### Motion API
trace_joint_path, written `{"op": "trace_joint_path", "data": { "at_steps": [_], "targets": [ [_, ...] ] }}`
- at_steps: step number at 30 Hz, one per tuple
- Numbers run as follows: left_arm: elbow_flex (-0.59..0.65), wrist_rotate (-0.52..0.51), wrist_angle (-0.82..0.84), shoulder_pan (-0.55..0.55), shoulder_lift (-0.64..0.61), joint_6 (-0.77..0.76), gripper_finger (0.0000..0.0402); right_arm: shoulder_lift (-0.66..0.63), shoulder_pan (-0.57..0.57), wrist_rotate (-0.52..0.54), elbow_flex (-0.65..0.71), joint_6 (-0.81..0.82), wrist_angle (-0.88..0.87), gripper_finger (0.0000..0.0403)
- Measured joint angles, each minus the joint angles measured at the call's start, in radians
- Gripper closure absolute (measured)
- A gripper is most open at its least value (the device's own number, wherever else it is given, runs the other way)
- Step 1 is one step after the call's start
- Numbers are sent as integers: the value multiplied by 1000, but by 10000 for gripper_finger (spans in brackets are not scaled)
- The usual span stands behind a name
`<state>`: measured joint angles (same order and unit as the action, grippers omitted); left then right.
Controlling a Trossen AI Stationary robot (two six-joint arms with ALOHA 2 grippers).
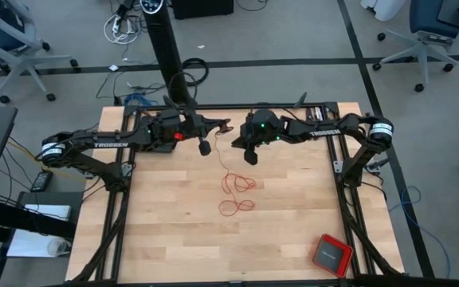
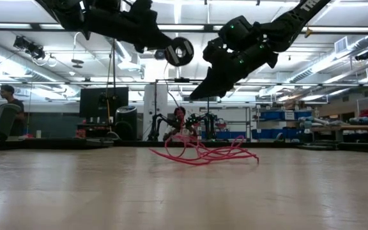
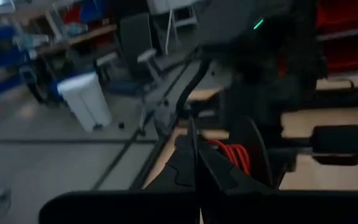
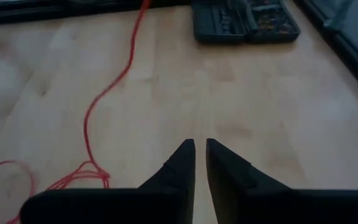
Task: Coil cords
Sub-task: Coil the red wire onto the spool
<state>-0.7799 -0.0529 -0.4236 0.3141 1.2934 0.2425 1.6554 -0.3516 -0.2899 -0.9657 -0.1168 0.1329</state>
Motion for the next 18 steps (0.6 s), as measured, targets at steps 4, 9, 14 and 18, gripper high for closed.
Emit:
{"op": "trace_joint_path", "data": {
  "at_steps": [4,9,14,18],
  "targets": [
    [0,41,-35,0,0,25,402,0,-48,-197,0,-38,-56,366],
    [0,126,-27,-2,0,-29,402,0,-85,-293,0,-17,-160,367],
    [0,142,-30,-10,0,-93,402,2,-55,-299,48,65,-21,362],
    [0,134,-67,-10,0,-93,402,8,-27,-283,97,135,221,346]
  ]
}}
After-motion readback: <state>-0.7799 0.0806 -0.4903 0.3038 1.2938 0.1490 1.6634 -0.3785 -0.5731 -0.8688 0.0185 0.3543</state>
